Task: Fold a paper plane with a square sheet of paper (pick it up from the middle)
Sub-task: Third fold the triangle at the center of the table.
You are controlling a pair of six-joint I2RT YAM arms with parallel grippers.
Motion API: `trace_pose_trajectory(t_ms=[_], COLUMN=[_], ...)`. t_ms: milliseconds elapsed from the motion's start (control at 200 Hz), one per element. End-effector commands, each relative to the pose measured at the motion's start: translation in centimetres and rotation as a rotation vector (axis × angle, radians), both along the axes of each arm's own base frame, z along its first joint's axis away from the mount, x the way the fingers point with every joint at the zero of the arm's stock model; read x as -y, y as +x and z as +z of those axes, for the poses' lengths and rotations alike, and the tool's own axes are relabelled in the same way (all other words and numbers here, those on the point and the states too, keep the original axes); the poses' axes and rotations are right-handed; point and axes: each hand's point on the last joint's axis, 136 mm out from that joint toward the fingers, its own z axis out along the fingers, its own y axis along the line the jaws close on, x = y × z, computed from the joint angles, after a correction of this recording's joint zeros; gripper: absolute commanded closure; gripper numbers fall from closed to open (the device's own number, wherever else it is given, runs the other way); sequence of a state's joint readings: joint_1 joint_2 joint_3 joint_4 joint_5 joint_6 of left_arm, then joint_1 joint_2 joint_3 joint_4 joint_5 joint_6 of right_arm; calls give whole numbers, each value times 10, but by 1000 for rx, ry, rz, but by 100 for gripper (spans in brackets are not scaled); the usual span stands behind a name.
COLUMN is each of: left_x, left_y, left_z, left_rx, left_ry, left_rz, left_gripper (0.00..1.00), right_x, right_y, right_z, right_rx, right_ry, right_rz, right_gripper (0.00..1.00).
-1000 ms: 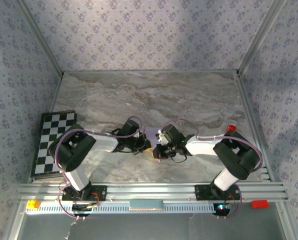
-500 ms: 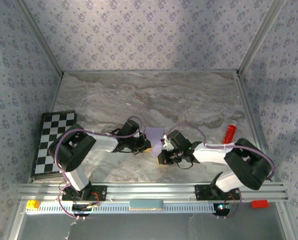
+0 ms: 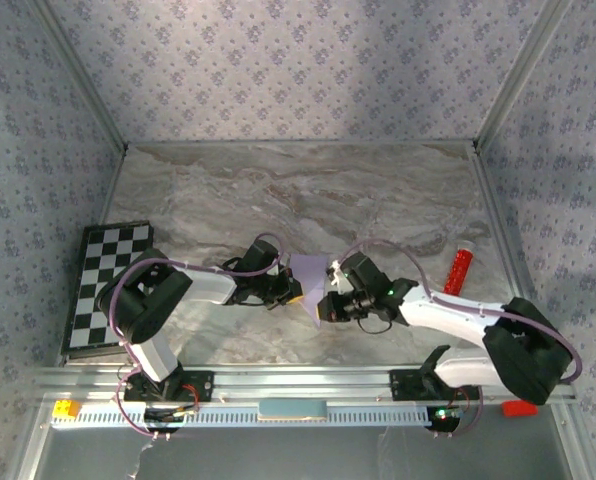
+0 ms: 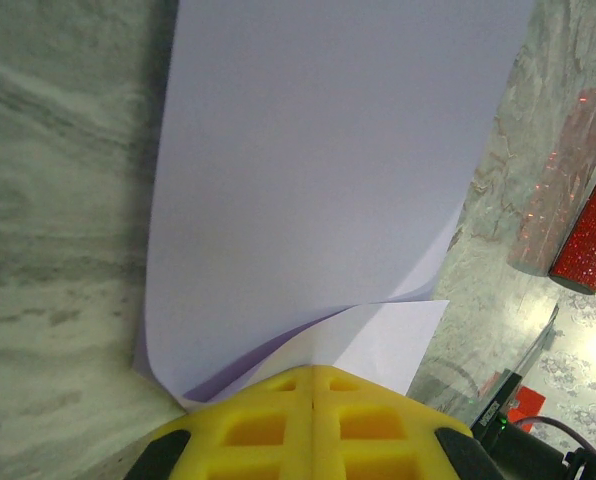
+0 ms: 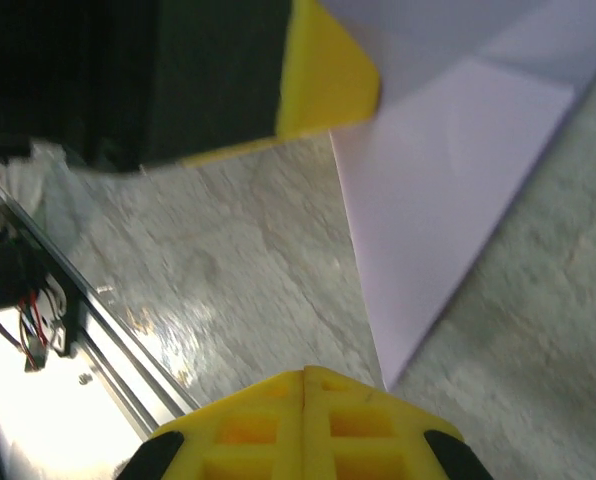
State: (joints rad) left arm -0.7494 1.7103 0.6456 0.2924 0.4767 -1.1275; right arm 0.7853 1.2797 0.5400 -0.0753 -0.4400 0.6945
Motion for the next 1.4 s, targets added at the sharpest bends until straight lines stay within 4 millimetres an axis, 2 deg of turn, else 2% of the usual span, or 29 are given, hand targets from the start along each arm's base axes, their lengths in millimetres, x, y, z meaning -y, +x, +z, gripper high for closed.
trace_pose_trajectory(t_ms=[0,95,245,305,395,530,580,645,785,950,1209,1394], left_x=[-24,-25,-23,-22,-20,-10,-5,1,8,19,-3,-16], left_y=[-11,-11,-11,-11,-9,-2,2,6,3,-10,-11,4], left_z=[-29,-30,-31,-30,-27,-9,3,17,30,25,-18,-22], left_rx=[-54,-55,-61,-57,-48,-1,29,67,87,62,-1,18], left_ry=[127,131,126,122,111,73,50,28,16,15,131,100], left_rz=[47,46,45,42,36,11,-4,-31,-69,-110,-55,-17], left_gripper=[100,100,100,100,100,100,96,89,91,96,100,100], right_x=[-12,-22,-26,-22,-5,12,18,19,16,14,18,25], right_y=[17,28,27,21,10,-4,-6,-5,0,3,0,-3], right_z=[1,-4,-25,-39,-62,-81,-85,-86,-82,-81,-86,-93], right_rx=[-28,-41,-107,-140,-186,-220,-227,-228,-215,-211,-217,-223], right_ry=[16,22,-8,-41,-109,-159,-172,-175,-172,-172,-187,-224], right_rz=[-49,-61,-60,-65,-90,-94,-99,-99,-91,-95,-91,-92], right_gripper=[96,96,95,96,98,100,100,100,100,100,100,100])
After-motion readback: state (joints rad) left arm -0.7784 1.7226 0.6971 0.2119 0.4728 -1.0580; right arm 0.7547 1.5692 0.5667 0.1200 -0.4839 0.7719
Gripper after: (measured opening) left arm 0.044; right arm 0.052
